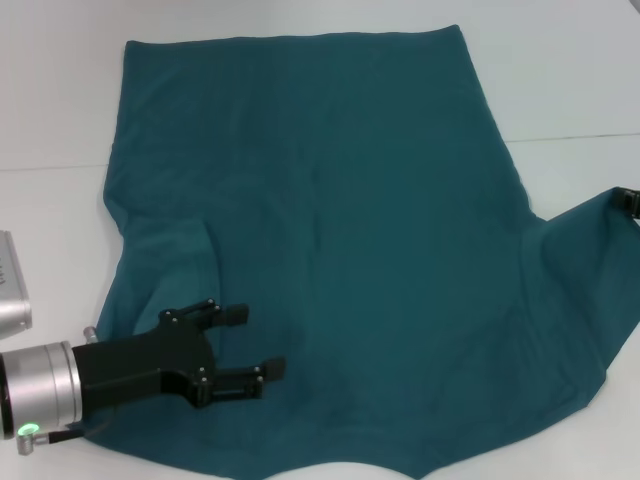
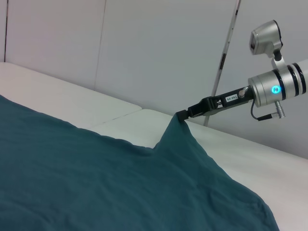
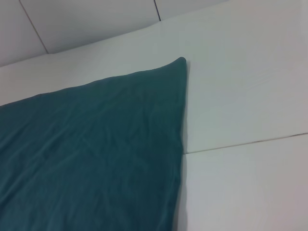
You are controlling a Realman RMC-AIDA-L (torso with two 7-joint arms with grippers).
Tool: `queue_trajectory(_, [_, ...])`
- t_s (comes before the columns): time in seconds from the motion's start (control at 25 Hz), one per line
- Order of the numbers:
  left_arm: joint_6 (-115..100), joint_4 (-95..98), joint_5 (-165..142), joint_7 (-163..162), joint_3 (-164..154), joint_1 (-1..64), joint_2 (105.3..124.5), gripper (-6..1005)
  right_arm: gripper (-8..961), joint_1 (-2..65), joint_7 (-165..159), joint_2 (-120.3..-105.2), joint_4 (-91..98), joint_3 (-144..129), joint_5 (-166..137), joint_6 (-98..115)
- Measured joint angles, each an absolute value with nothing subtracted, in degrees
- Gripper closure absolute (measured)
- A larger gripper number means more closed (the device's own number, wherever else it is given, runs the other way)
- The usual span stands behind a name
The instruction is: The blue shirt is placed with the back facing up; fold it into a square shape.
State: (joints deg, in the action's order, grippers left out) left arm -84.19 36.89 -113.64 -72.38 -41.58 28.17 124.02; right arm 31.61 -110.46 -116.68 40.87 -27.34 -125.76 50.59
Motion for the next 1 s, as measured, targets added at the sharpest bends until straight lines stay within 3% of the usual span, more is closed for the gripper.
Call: queue_trajectory(1.0, [-84.2,36.21,-113.54,-72.42,-41.48,28.41,124.1,91,953,31.69,-110.14,-117.1,40.78,-27.33,-123.62,60.04])
